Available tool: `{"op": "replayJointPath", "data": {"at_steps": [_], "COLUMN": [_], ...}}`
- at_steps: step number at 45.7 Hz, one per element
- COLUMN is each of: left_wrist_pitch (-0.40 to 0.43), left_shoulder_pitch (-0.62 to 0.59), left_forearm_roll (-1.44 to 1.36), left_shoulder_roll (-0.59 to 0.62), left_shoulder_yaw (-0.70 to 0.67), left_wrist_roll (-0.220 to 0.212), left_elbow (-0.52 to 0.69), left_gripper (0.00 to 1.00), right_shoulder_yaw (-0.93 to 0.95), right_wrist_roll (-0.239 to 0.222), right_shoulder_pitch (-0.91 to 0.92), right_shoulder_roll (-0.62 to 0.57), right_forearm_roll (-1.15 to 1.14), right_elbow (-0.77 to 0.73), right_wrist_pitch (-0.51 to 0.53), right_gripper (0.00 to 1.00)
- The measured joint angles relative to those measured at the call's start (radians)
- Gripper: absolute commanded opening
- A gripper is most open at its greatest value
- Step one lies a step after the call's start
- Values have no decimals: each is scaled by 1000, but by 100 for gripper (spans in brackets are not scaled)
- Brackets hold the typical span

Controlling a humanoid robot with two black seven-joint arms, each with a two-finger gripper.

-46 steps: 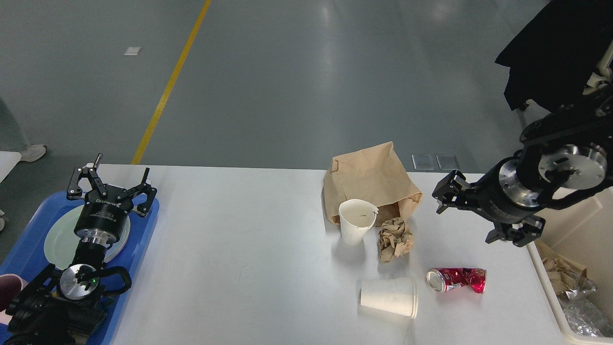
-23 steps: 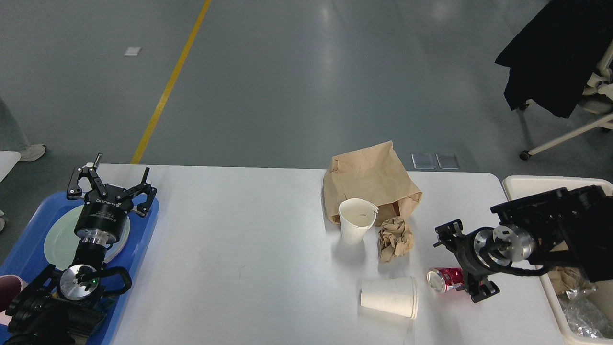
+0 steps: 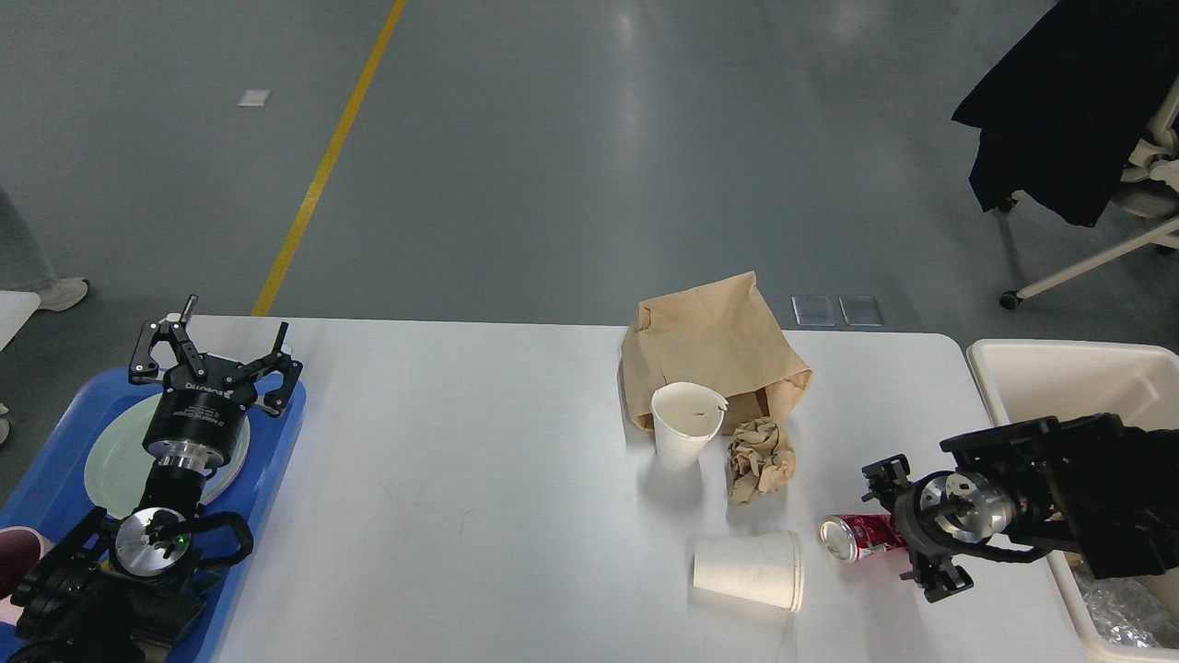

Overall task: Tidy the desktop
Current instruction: 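Grasp the red crushed can with the right gripper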

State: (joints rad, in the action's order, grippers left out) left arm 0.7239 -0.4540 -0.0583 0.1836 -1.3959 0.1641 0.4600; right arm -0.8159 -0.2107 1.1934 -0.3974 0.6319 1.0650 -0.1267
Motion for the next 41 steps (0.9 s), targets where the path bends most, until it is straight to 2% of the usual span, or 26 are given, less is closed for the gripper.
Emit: {"op": "replayJointPath", "data": {"at_steps": [1, 7, 14, 18, 41], "left_wrist_pitch": [0, 0, 0, 0, 0], "left_shoulder_pitch": [0, 0, 0, 0, 0], "left_forearm_roll": [0, 0, 0, 0, 0], "left_shoulder_roll": [0, 0, 0, 0, 0], "left_shoulder_yaw": [0, 0, 0, 0, 0], "left_wrist_roll": [0, 0, 0, 0, 0], "left_elbow": [0, 0, 0, 0, 0], "left_gripper": [96, 96, 96, 96, 96], "right_shoulder_yaw": [0, 0, 0, 0, -2], "right_wrist_roll": [0, 1, 1, 0, -6], "right_shoulder_pitch": [-1, -7, -22, -24, -19], "right_shoulder_roll": [0, 0, 11, 15, 13], "right_forearm_roll": [0, -2, -28, -34, -56], "right_elbow": [-3, -11, -17, -17, -15], "right_wrist_pitch": [0, 0, 1, 2, 52], "right_gripper": [65, 43, 20, 0, 0]}}
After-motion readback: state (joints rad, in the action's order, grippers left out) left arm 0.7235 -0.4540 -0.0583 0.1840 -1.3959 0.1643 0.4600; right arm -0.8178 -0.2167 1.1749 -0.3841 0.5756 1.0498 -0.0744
